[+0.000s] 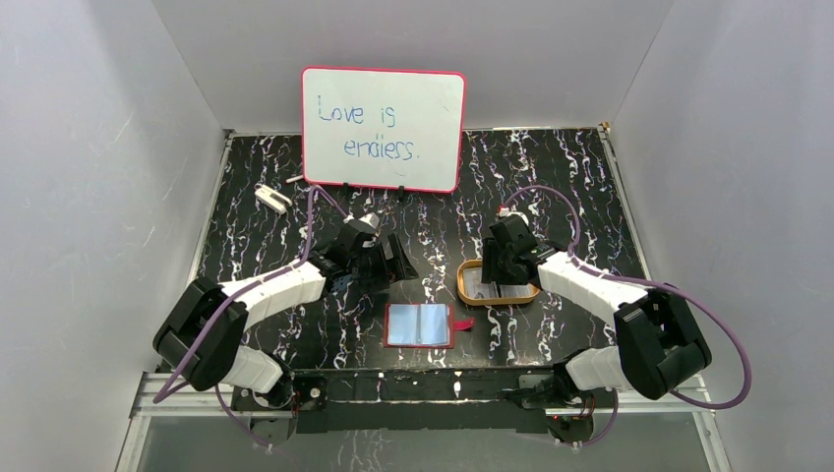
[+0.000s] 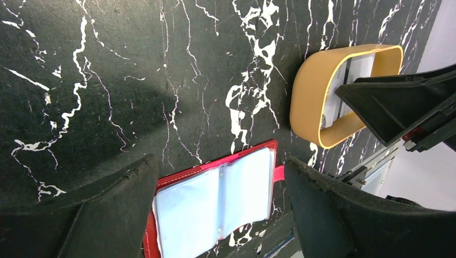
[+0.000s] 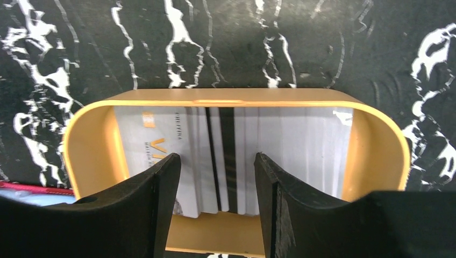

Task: Put the credit cards into the card holder
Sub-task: Place the credit card in the storage box.

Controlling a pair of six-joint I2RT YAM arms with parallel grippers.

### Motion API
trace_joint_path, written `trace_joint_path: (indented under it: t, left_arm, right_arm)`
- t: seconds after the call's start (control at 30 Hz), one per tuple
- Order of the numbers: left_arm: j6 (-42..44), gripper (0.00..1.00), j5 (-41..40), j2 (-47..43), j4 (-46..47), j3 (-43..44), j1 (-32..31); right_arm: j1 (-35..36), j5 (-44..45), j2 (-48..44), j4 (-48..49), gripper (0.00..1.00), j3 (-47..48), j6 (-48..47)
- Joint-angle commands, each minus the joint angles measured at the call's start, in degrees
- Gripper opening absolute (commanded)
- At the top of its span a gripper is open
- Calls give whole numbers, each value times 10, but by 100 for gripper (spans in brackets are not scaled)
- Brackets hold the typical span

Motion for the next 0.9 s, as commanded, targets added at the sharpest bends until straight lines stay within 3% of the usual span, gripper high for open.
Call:
trace_joint_path:
  t: [0.0, 0.43, 0.6, 0.87]
  left_arm:
    - [-2, 83, 16, 4, 2, 9, -2]
    - [1, 83, 18, -2, -2, 12, -2]
    - [-3, 83, 19, -2, 3, 11, -2]
    - [-9, 83, 27, 2, 9, 9, -1]
  right_arm:
    - [-2, 55, 0, -49, 61, -7, -11]
    - [-2, 88, -62, -103, 57, 11, 7]
    - [0, 32, -94, -78, 64, 18, -3]
    - [0, -30, -38, -47, 63, 20, 4]
